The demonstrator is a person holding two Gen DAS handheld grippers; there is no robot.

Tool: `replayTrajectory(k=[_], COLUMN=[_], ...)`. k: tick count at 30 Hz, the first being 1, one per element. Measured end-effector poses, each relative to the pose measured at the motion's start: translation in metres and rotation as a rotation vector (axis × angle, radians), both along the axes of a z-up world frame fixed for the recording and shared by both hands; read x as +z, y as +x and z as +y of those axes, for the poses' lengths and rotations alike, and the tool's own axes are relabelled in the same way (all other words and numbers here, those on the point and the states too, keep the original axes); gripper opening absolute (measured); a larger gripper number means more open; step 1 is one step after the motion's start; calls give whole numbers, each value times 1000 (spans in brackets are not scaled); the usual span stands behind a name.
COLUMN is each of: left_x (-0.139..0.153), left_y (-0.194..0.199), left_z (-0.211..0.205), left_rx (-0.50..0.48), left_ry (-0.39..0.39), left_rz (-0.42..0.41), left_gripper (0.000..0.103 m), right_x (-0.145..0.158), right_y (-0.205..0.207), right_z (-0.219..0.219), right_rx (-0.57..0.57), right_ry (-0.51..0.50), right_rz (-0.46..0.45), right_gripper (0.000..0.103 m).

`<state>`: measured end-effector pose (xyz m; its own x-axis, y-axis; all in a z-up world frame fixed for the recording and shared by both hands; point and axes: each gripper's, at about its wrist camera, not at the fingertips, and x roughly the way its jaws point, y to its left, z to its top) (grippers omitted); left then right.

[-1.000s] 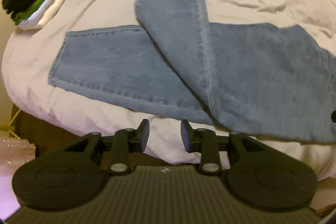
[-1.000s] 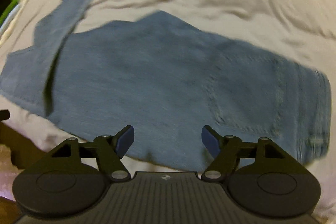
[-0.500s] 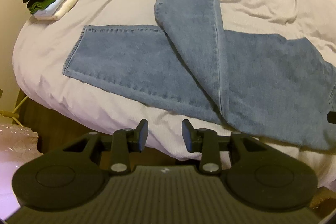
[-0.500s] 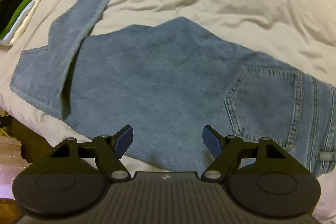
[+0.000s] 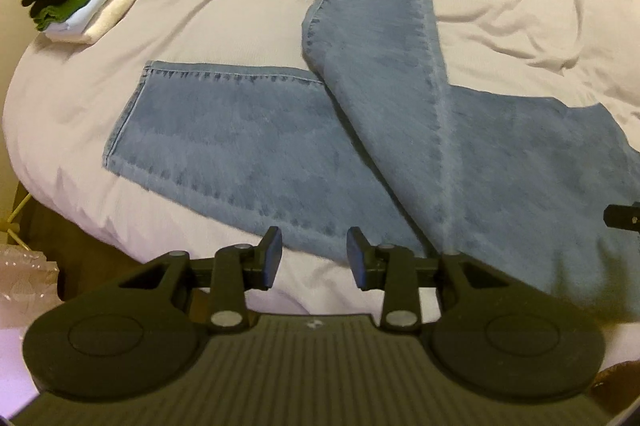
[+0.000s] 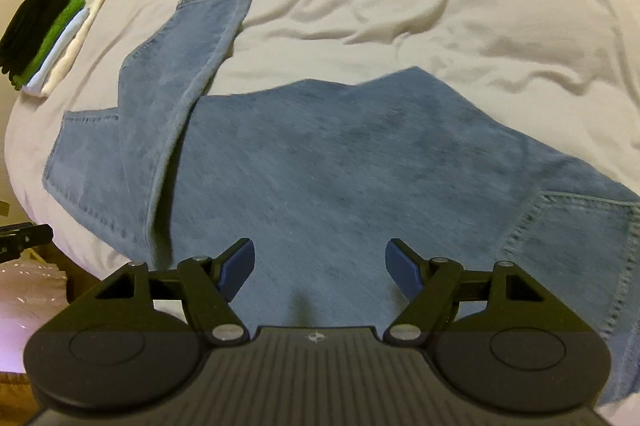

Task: Fold clothes
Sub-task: 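Grasp the folded hem edge with the left gripper while the right grasps beside it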

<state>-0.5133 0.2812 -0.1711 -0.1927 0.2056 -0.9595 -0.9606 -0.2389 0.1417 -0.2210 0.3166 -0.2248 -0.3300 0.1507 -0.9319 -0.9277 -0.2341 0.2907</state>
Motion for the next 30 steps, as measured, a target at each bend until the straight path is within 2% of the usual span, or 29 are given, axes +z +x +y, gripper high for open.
replayTrajectory(k=[4, 9, 14, 18, 21, 25, 30], left_x=[-12, -25, -48, -73, -95, -126, -159], left_y=[-27, -59, -92, -114, -128, -139, -152], left_z=[29, 77, 144, 208, 255, 308, 341], left_rx=[-23, -82, -157, -188, -182, -161, -90], left_ry=[-13, -30, -36, -25, -16, -20, -37], left_rz=[-37, -99, -189, -277, -357, -410, -530], left_gripper=[31, 32, 34, 38, 40, 40, 37], right_x=[-15, -35, -52, -69, -84, -106, -129], right_y=[-25, -55, -95, -126, -145, -155, -165], right_z=[24, 63, 108, 155, 191, 229, 255], right_rx=[-47, -188, -277, -305, -317, -352, -382], right_ry=[-31, -83, -84, -70, -46, -46, -65], right_rz=[31, 113, 143, 173, 192, 236, 297], right_gripper=[72, 50, 50, 50, 50, 50, 50])
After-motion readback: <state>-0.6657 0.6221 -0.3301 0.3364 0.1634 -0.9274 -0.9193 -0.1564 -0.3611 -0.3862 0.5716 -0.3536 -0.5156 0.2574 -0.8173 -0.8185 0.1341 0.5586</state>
